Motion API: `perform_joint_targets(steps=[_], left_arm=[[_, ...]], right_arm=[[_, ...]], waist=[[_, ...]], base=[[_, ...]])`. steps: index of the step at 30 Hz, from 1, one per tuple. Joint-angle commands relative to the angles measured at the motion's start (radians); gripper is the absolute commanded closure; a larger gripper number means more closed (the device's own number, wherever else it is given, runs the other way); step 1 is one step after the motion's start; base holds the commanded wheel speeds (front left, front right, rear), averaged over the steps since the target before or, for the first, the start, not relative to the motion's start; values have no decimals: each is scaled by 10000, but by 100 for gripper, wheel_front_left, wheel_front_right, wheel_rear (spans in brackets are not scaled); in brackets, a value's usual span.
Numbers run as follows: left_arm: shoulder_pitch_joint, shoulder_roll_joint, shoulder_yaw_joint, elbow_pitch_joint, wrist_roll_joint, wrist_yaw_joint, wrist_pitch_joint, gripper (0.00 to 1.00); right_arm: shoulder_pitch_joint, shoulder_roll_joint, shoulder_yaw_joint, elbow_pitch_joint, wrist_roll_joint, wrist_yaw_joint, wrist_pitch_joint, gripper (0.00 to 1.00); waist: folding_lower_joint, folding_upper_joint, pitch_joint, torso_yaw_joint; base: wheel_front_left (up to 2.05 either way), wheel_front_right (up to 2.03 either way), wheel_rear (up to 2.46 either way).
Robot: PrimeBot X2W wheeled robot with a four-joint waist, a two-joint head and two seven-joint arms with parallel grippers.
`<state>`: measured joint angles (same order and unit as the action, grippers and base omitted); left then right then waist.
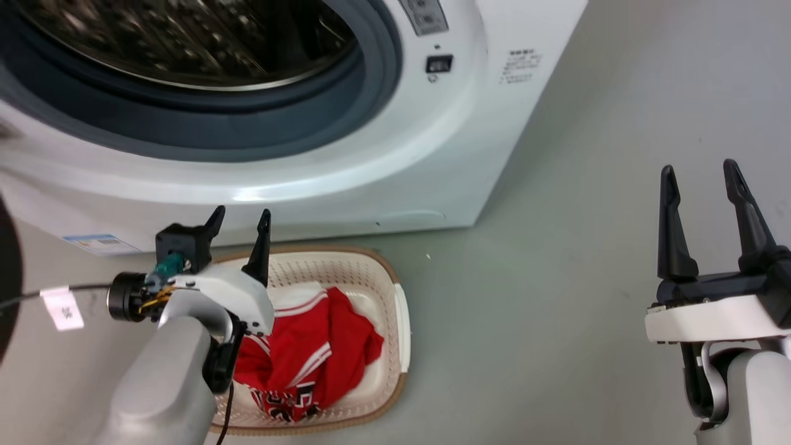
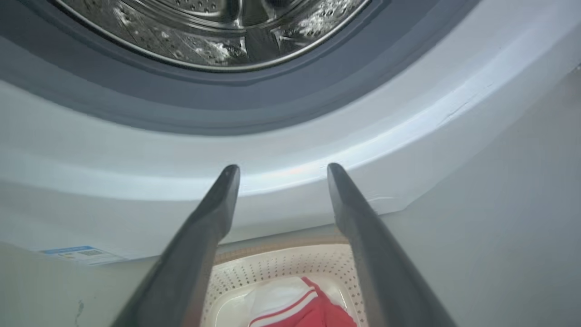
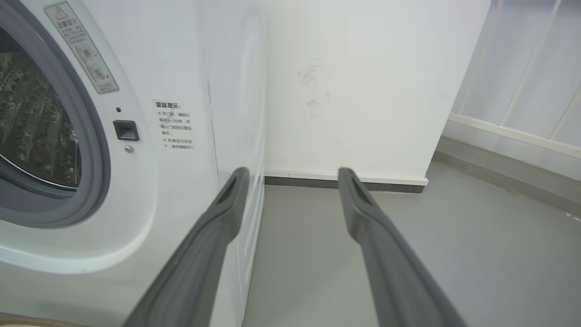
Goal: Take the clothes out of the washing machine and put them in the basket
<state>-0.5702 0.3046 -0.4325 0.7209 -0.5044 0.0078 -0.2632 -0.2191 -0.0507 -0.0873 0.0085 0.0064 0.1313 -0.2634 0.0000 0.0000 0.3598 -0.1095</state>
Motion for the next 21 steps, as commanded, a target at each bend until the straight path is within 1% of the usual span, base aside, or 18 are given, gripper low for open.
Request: perform_joint_targets(steps=[1,5,8,13,14,15,18,21], left_arm=[[484,-72,391,-591,296,76,-22,0],[1443,-328,1413,-2161,970,173,-22,0],[2246,-653,2095,-3294,1482,189,-23,0],[3531,-1260,3046,-4746,2133,-23,-22,0],[3770,-1376,3158,-4951,2308,-83,-22,0],[3770,-1376,3158,-4951,2308,-83,-22,0],[4389,-1702,3432,-5533,2777,-138,-22,0],[4935,-1945,3655,-5967,3192,-130,-23,0]], right_arm=[[194,8,-50,33,-71,-11,-18,0],[434,10,-125,67,-46,-11,-18,0],[672,8,-142,71,10,-11,-18,0],[1078,10,-91,37,118,-11,-18,0],[1165,10,-81,40,116,-11,-20,0],[1165,10,-81,40,116,-11,-20,0],[1433,8,-17,27,146,-11,-20,0],[1696,10,29,14,165,-11,-20,0]], waist=[[0,0,-802,525],[0,0,-1382,766],[0,0,-1751,886],[0,0,-2284,985],[0,0,-2384,1003],[0,0,-2384,1003],[0,0,-2680,1052],[0,0,-2957,1086]], base=[[0,0,0],[0,0,0],[0,0,0],[0,0,0],[0,0,0],[0,0,0],[0,0,0],[0,0,0]])
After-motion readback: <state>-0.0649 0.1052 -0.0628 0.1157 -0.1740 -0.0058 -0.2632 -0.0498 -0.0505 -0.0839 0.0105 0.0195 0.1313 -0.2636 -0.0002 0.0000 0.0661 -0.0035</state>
